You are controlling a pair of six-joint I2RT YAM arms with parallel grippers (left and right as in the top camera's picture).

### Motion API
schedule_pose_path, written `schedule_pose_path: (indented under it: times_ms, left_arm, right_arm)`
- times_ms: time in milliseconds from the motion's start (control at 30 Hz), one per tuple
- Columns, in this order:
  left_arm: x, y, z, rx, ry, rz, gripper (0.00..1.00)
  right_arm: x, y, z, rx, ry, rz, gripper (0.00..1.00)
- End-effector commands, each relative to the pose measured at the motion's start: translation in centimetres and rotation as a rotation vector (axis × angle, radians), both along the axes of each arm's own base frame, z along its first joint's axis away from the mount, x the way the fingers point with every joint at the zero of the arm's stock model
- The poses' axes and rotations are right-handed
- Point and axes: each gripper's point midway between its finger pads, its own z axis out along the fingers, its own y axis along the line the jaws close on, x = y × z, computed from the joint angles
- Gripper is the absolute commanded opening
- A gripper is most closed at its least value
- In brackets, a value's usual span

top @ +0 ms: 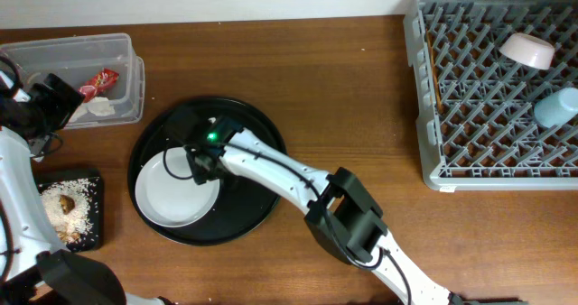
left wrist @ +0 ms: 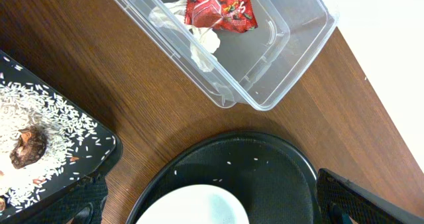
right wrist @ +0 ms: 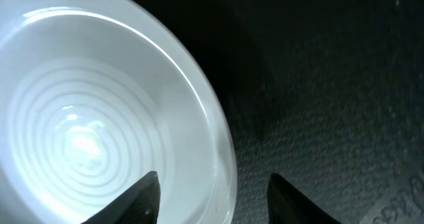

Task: Sort waste into correct bins and load items into the dishwasher rack
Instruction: 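Grasp the white plate rim with the right gripper and lift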

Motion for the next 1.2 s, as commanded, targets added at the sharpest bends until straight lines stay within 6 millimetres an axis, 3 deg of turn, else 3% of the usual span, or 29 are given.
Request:
schedule_pose_path:
  times_ms: [0,200,333,433,500,633,733,800,933,967,1033,1100,1133,1167]
  left_arm:
    - [0.0,0.1,0.0,-0.006,-0.004,0.008,0.99]
    - [0.0,0.1,0.0,-0.006,-0.004,0.008,0.99]
    - [0.0,0.1,0.0,-0.006,-0.004,0.008,1.0]
    - [0.0,0.1,0.0,-0.006,-0.004,0.008,0.99]
    - [0.0,0.1,0.0,-0.006,-0.004,0.008,0.99]
    - [0.0,0.1,0.0,-0.006,-0.004,0.008,0.99]
    - [0.0,0.1,0.0,-0.006,-0.004,0.008,0.99]
    - [0.0,0.1,0.0,-0.006,-0.004,0.008,0.99]
    - [0.0,0.0,0.0,-0.006,-0.003,0.008,0.99]
    - [0.0,0.1,0.0,-0.006,-0.004,0.008,0.99]
    - [0.0,0.1,0.0,-0.006,-0.004,0.008,0.99]
    - [0.0,0.1,0.0,-0.006,-0.004,0.008,0.99]
    - [0.0,0.1,0.0,-0.006,-0.004,0.008,1.0]
    - [0.0,0.1,0.0,-0.006,-0.004,0.008,0.99]
  right_arm:
    - [0.2,-0.9,1.0,-0.046,-0.076,-0.1,0.52]
    - [-0.2,-1.5,-0.2,-0.052,-0.039,-0.124,0.47]
    - [-0.2,-1.5,-0.2,-0.051,-0.039,-0.122,0.32]
    - [-0.5,-1.2,-0.2,-0.038,-0.023,-0.117,0.11]
    - [-0.7,-0.9,0.0,-0.02,-0.005,-0.111,0.04]
    - [0.2,-1.3,1.8,0.009,0.021,-0.129,0.04]
    - [2.1,-3.1,4.5,0.007,0.024,-0.173,0.04]
    - [3.7,-4.9,6.6,0.007,0.022,-0.213,0.04]
    - [8.0,-10.9,13.7,0.021,-0.047,-0.22,0.04]
    - [9.5,-13.7,16.6,0.032,-0.092,-0.225,0.04]
    - [11.1,-17.3,19.4,0.026,-0.157,-0.244,0.04]
    - [13.0,-23.4,22.2,-0.053,-0.259,-0.331,0.04]
    - [14.2,-27.5,23.9,-0.113,-0.331,-0.398,0.04]
    - [14.8,-29.4,24.7,-0.137,-0.364,-0.39,0.04]
